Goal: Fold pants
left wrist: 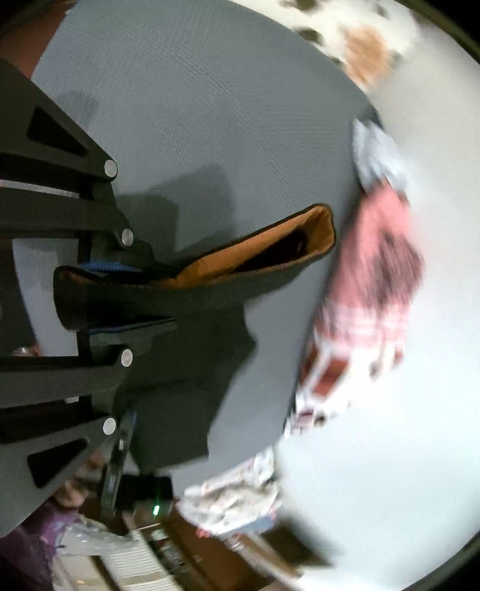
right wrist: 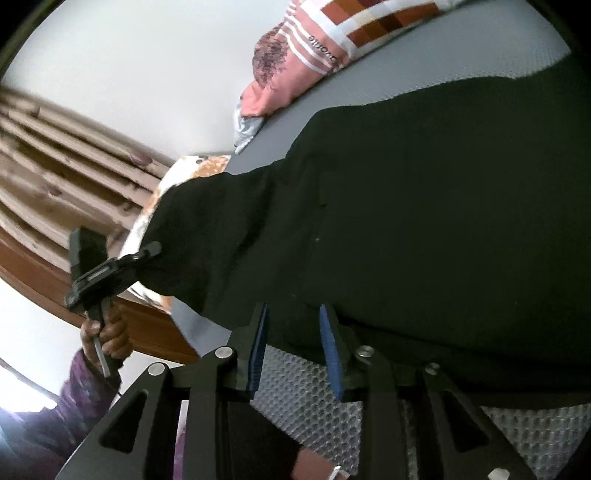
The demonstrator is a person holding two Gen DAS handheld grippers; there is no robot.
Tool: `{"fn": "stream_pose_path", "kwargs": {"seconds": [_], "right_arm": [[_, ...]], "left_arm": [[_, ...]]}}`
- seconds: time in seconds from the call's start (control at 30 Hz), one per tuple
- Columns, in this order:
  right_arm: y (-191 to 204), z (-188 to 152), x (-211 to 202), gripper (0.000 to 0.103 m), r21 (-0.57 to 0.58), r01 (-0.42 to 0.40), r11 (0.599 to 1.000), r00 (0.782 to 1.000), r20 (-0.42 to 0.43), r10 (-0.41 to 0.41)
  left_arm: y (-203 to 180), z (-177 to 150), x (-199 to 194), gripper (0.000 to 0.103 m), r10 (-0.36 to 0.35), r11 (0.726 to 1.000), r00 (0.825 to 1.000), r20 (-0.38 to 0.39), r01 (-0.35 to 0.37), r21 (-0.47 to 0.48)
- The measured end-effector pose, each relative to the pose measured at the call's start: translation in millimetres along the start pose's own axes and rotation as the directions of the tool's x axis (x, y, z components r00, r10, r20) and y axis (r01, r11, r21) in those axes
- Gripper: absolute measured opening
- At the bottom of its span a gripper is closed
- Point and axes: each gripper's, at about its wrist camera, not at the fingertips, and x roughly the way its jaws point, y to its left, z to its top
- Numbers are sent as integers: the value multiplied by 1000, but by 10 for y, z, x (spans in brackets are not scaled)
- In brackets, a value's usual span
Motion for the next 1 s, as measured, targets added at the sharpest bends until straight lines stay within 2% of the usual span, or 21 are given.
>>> {"fn": "stream_pose_path", "kwargs": {"seconds": [0.03,0.1,0.2,0.3,0.33,0.4,0.47,0.5,0.57,0.6,0.63,0.73,0.8,0.87,0.93,1.0], "right_arm": [[-1,23,-69,40,-8,-3,1000,1000,12,3],[-26,78,-290,56,-21,-18,1000,999,49,19],[-166,147,-606,60,10,-69,998,993,97,68],[-428,172,-908,62,79,-127,989,984,136,115],[-512,170,-978,62,105,-155,982,979,147,139],[-724,137,-1137,64,171,-222,960,964,185,190],[-895,111,-1218,64,222,-288,931,946,218,241],[-935,111,-1227,64,236,-302,923,942,224,251],[-1001,114,-1216,65,257,-312,915,940,226,257],[-1013,116,-1209,65,259,-312,914,940,226,257],[-1013,124,-1195,65,260,-310,915,941,225,254],[-978,213,-1145,64,254,-264,931,955,205,215],[-875,329,-1154,64,201,-162,966,975,181,126],[-762,448,-1164,67,130,-76,989,986,159,55],[-685,595,-1097,67,62,56,996,991,114,-63],[-647,750,-947,67,7,87,996,995,56,-88]], "left_arm": [[-272,23,-6,21,-29,999,1000,10,29,34],[-679,75,73,21,-82,994,997,6,81,76],[-1315,155,440,21,-168,977,985,-31,171,127],[-1817,179,900,21,-256,951,962,-98,269,153],[-2000,176,1104,23,-264,943,957,-121,283,178],[-2308,110,1387,28,-231,925,968,-100,250,287],[-2508,38,1562,40,-217,901,969,-114,244,360],[-2576,26,1666,51,-210,897,964,-161,256,360],[-2562,35,1690,53,-277,895,940,-201,328,302],[-2532,56,1664,59,-311,894,930,-195,355,272],[-2481,87,1602,67,-324,898,930,-175,360,251],[-2228,109,1361,71,-297,923,950,-96,311,226],[-2078,75,1262,72,-252,941,966,-63,259,217],[-1843,-21,1168,73,-183,962,982,-36,186,198],[-1601,-131,1174,73,-139,977,990,-37,143,156],[-1400,-262,1196,73,-109,987,992,-61,115,113]]}}
